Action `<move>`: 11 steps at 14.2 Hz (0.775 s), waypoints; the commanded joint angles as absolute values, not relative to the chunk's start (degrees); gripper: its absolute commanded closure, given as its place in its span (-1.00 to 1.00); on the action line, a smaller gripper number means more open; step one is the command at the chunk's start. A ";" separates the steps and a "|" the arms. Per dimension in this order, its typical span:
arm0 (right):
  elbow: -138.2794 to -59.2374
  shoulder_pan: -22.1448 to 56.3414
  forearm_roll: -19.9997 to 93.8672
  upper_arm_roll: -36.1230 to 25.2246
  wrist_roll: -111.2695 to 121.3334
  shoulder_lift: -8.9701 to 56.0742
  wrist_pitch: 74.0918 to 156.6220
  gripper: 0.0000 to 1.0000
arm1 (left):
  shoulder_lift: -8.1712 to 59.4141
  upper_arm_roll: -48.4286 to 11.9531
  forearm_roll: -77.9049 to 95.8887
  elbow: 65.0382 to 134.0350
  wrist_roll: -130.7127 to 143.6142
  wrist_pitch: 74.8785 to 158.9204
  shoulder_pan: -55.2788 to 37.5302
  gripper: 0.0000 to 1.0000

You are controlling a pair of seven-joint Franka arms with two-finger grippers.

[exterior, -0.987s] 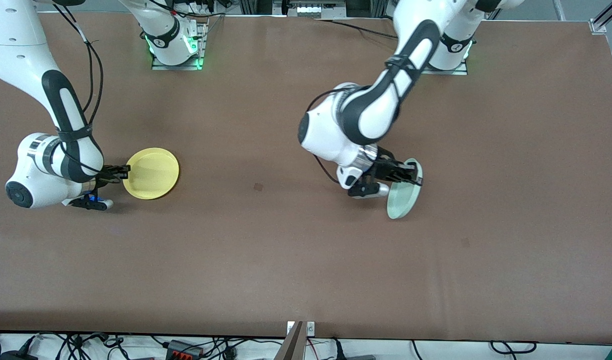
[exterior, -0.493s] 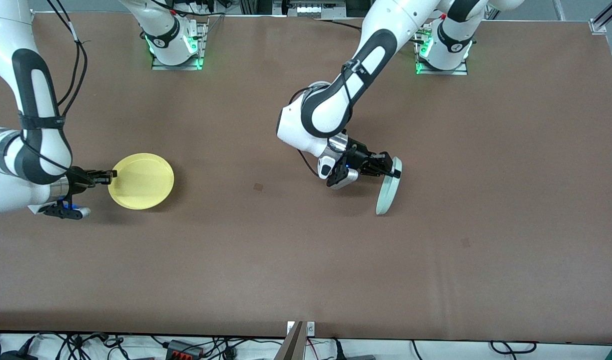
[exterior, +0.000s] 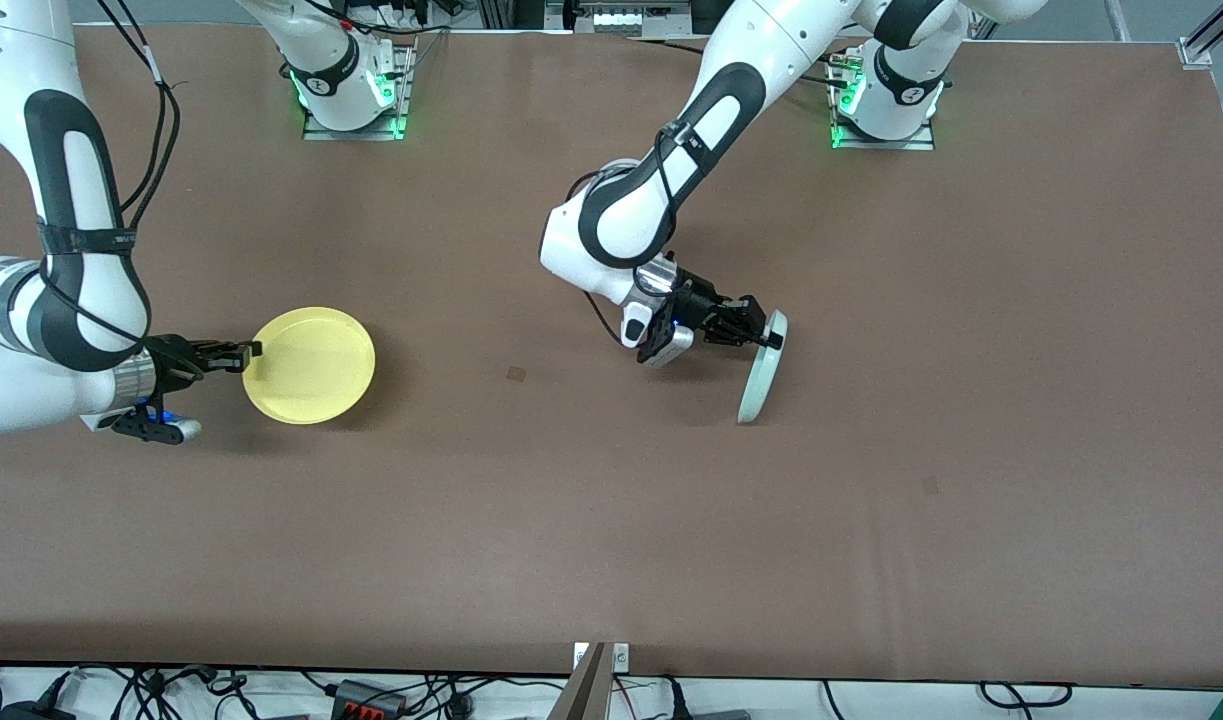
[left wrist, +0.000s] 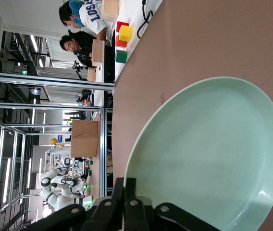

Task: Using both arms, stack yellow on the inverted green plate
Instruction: 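Lift the green plate with the left gripper and flip it upside down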

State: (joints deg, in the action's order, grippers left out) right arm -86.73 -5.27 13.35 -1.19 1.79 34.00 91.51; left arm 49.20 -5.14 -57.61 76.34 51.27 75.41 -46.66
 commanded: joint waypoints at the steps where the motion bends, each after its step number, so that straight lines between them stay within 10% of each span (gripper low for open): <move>1: -85.43 -5.89 14.06 -1.14 1.49 34.36 90.00 1.00 | 49.92 -5.01 -58.36 74.97 51.33 75.75 -47.46 0.94; 5: -85.52 -6.06 14.15 -1.23 1.85 34.54 90.00 1.00 | 51.15 -5.01 -58.27 74.97 53.52 76.11 -47.90 0.74; 7: -85.52 -6.15 13.98 -1.32 1.76 34.63 90.00 1.00 | 51.15 -5.18 -56.09 74.97 52.91 76.20 -47.81 -0.68; 8: -85.52 -5.98 13.80 -1.32 1.67 34.72 90.00 1.00 | 50.89 -5.27 -54.60 74.80 53.26 77.33 -47.46 -1.00; 11: -85.52 -6.06 13.62 -1.32 1.76 34.72 90.00 1.00 | 50.01 -5.19 -51.34 73.83 53.44 85.06 -47.11 -1.00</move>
State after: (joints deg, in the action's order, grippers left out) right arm -86.73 -5.68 13.34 -1.50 1.79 34.30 91.38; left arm 49.76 -5.22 -54.62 75.37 52.78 80.56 -47.46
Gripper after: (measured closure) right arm 0.974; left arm 0.485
